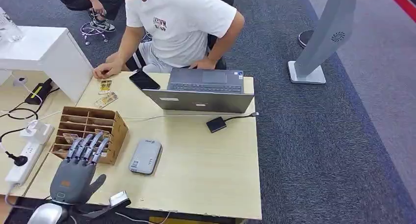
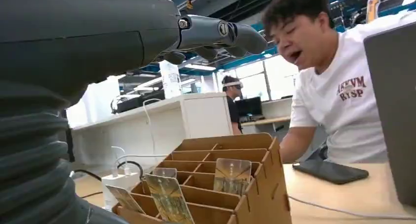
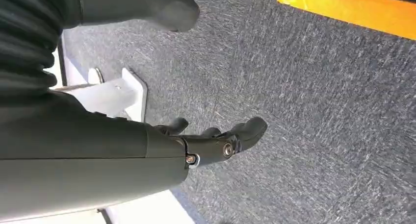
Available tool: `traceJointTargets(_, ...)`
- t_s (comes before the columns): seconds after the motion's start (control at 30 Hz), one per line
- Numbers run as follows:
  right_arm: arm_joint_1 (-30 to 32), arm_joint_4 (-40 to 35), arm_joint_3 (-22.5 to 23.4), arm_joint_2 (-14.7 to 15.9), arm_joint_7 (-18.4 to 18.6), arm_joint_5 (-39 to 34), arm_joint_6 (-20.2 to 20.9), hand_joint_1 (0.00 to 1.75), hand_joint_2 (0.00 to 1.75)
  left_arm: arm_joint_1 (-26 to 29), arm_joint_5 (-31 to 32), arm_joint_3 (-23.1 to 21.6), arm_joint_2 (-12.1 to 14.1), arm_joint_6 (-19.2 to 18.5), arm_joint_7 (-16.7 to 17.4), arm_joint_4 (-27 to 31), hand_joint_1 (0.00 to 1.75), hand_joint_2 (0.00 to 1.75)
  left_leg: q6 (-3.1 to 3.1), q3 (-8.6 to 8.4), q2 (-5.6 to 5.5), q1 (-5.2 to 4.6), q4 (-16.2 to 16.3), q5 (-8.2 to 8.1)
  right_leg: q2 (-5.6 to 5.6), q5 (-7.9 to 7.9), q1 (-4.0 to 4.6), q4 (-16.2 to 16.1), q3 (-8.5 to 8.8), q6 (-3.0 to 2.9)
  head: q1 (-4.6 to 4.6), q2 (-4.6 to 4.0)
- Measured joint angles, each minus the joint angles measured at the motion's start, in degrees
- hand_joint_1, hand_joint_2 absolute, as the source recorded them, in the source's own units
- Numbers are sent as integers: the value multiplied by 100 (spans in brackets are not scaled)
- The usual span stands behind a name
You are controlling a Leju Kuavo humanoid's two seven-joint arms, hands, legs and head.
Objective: Pass the card to the sensor for recognition and then transmit it.
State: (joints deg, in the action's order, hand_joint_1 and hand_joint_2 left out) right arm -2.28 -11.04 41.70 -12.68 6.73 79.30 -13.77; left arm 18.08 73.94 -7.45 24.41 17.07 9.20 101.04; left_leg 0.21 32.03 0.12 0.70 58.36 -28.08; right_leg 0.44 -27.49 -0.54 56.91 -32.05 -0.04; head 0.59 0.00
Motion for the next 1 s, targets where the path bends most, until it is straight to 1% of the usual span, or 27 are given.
traceJointTargets(0.17,3,0,0,-15,-57,11,4,0,175,1,-37,127,-2,11,61,0,0,175,0,1,-1,0,0,0,-1,0,0,0,0,0,2,0)
traceJointTargets(0.3,4,0,0,-17,-57,13,7,0,175,-1,-127,350,-39,-48,83,-20,0,175,0,0,0,2,0,0,-3,0,0,0,-1,0,2,0)
traceJointTargets(0.57,3,0,0,-26,-28,114,31,0,175,-63,-83,824,-162,-199,-28,-258,0,175,0,-1,0,2,0,0,-3,0,0,0,-1,0,0,0)
traceJointTargets(0.67,3,0,0,-28,-46,116,42,0,175,-104,-94,916,-207,-230,-70,-360,0,175,0,0,0,2,0,0,-3,0,0,0,-1,0,2,0)
traceJointTargets(0.8,3,0,0,-28,-85,175,63,0,175,-235,-107,997,-249,-378,-114,-566,0,175,0,0,-2,0,0,0,-4,0,0,0,0,0,2,0)
traceJointTargets(1.0,3,0,0,-28,-85,201,98,0,175,-339,-107,1045,-278,-396,-116,-752,0,175,0,-1,-2,1,0,0,-4,0,0,0,-1,0,0,0)
